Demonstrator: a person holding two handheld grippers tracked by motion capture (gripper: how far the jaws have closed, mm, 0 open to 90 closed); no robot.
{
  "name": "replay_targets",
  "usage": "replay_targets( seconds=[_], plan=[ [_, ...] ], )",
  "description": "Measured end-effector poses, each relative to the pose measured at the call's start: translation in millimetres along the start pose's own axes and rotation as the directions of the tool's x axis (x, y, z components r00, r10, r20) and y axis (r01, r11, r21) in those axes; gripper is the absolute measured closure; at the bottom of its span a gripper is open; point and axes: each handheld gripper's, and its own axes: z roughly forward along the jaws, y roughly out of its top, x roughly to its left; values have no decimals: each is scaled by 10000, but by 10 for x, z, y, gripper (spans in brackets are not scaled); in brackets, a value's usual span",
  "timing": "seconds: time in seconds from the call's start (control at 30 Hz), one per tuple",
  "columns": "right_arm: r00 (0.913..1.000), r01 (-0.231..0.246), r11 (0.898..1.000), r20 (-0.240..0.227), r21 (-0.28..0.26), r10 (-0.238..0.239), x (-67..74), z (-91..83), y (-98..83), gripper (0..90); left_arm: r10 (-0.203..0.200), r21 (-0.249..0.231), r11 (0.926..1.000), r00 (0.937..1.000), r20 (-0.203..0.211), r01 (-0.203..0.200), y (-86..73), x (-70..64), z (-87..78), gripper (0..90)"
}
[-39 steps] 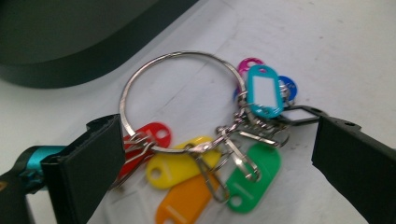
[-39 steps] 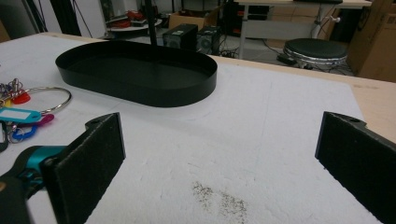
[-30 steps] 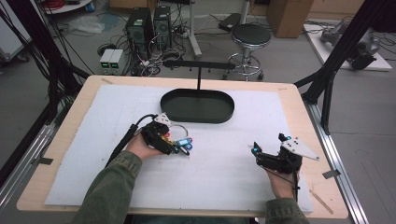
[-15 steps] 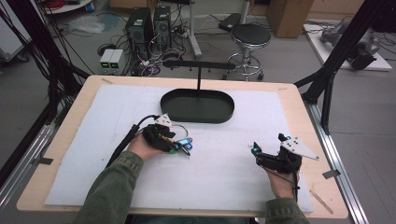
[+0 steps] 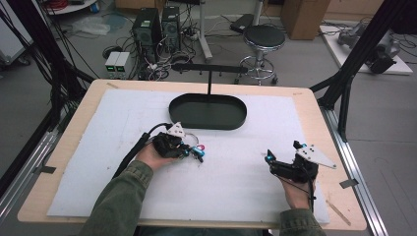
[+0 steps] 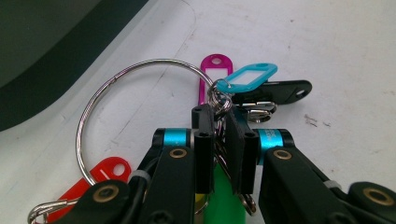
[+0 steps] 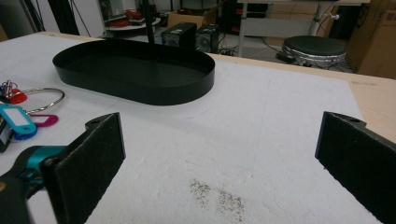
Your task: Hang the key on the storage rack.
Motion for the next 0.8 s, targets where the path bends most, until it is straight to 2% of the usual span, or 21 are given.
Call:
replay_targets(
  seconds=[0.37, 0.67, 0.77, 0.8],
  plan=[
    [10000, -10, 10000, 39, -57, 10, -10, -5, 0, 5, -202, -16, 9998, 9998, 13, 202, -2, 30, -78, 825],
    [9999, -117, 9999, 40, -62, 117, -8, -12, 1, 5, -493, -584, 9971, 9988, 33, 494, 59, 55, -253, 829],
    [9999, -151, 9999, 43, -52, 151, -5, -16, 1, 5, -501, -641, 9967, 9987, 13, 501, 66, 64, -291, 829],
    [9999, -146, 9999, 38, -51, 146, -5, -16, 1, 5, -624, -782, 9950, 9981, 12, 623, 75, 70, -331, 829]
  ],
)
